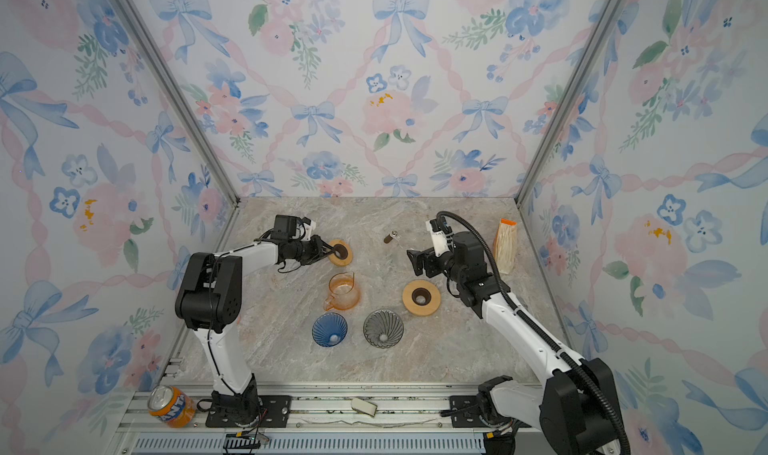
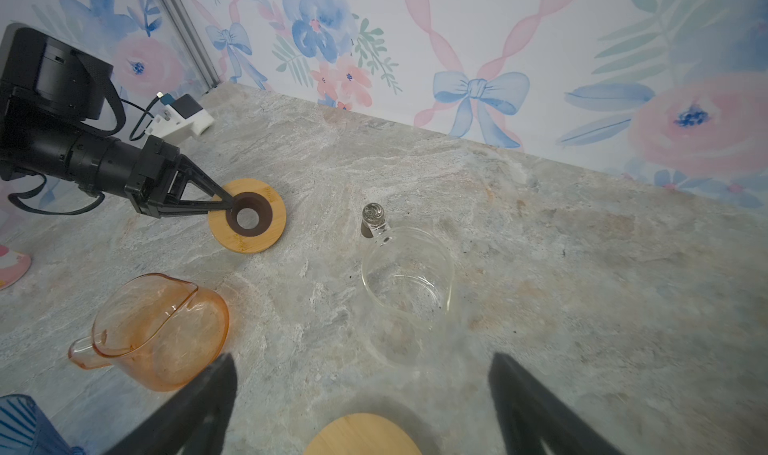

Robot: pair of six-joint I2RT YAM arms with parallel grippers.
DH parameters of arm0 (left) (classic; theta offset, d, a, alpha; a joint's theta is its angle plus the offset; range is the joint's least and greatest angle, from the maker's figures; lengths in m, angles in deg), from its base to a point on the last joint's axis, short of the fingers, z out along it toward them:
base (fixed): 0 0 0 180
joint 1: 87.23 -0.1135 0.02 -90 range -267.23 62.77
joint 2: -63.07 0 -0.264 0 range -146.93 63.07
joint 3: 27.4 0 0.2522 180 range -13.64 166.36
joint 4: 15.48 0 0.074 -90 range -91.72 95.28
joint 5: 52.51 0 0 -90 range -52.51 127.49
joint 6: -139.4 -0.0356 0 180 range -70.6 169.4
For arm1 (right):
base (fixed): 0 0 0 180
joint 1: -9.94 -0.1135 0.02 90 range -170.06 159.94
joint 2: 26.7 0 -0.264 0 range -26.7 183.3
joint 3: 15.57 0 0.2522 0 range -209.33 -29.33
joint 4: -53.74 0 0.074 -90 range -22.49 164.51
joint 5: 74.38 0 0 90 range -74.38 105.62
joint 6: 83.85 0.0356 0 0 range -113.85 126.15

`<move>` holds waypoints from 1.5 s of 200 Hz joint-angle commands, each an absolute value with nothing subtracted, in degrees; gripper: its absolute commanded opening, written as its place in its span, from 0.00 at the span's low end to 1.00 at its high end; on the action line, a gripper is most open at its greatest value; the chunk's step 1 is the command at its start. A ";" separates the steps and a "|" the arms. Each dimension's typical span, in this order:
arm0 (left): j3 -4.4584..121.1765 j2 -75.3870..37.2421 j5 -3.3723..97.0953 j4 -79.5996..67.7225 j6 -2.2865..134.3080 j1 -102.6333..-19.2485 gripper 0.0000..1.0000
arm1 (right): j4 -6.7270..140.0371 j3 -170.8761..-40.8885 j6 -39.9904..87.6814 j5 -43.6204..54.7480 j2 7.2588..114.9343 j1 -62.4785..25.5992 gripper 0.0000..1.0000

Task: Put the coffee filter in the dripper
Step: 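Grasp the bamboo lid edge with the left gripper and lift it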

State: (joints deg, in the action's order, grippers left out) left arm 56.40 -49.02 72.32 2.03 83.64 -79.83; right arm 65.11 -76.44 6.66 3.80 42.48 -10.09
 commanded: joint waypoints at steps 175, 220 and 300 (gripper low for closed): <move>58.19 -34.15 79.36 2.61 84.56 -79.58 0.00 | 73.85 -84.26 3.33 -2.34 42.89 -12.64 0.96; 55.31 -29.03 82.71 2.63 85.18 -78.97 0.00 | 79.08 -87.90 1.28 -6.23 44.09 -13.40 0.96; 46.06 -18.54 87.96 2.60 84.70 -78.88 0.00 | 83.96 -90.63 -1.91 -7.53 45.10 -17.21 0.97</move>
State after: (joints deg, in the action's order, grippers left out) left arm 48.68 -22.27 84.47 2.71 84.65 -79.00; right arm 81.11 -88.99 -0.55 -6.71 44.32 -16.47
